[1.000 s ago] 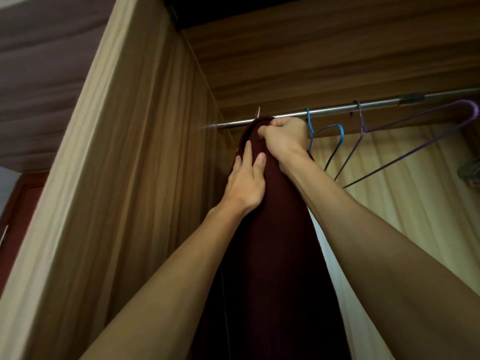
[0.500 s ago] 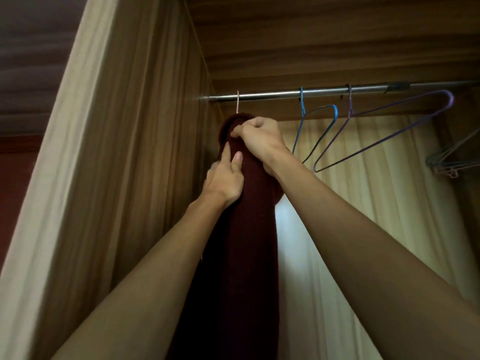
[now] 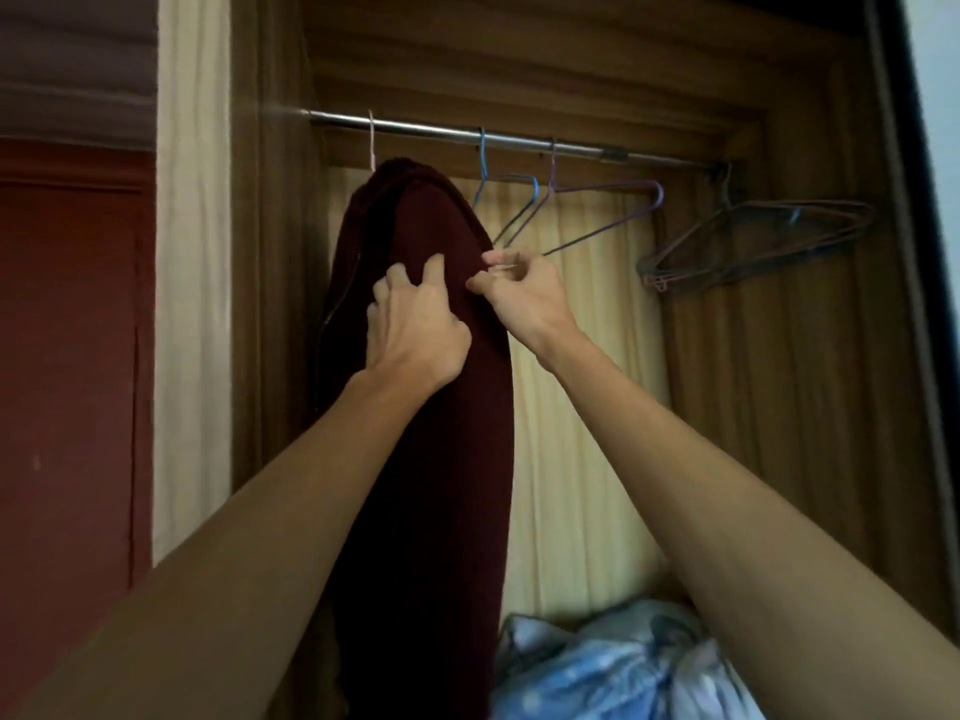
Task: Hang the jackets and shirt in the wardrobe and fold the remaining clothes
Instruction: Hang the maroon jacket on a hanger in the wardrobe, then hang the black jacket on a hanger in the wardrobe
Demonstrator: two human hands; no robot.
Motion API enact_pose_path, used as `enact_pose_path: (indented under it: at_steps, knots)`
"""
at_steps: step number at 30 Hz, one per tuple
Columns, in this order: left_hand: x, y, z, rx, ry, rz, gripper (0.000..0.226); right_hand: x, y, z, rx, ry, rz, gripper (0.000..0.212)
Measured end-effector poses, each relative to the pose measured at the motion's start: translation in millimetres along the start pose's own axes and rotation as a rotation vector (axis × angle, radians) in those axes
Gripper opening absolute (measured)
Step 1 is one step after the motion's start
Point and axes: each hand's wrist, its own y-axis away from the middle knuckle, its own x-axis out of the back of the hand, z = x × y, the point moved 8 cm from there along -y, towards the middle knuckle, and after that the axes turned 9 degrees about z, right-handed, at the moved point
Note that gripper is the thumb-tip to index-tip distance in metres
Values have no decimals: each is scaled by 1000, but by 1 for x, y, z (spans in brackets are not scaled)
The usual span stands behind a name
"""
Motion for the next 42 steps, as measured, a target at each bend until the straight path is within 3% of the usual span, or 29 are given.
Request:
enact_pose_path:
  at_steps: [6, 11, 15, 22, 31, 42]
  knots:
    - [-15, 48, 28, 5, 288, -257, 71, 38, 56, 1, -4, 101, -4, 24]
    - [-7, 80, 50, -62, 231, -234, 70, 60, 88, -8, 38, 323, -41, 23]
    - [-9, 108, 75, -156, 266, -233, 52, 118, 114, -4, 37, 581, -53, 24]
    - [-38, 184, 150, -277, 367, -424, 44, 254, 170, 5, 19, 1018, -77, 29]
    - [-26, 305, 329, -430, 592, -612, 40, 478, 256, -49, -203, 1320, 35, 36]
    - [101, 430, 574, -696, 881, -696, 32, 712, 385, -189, -352, 1595, 278, 35]
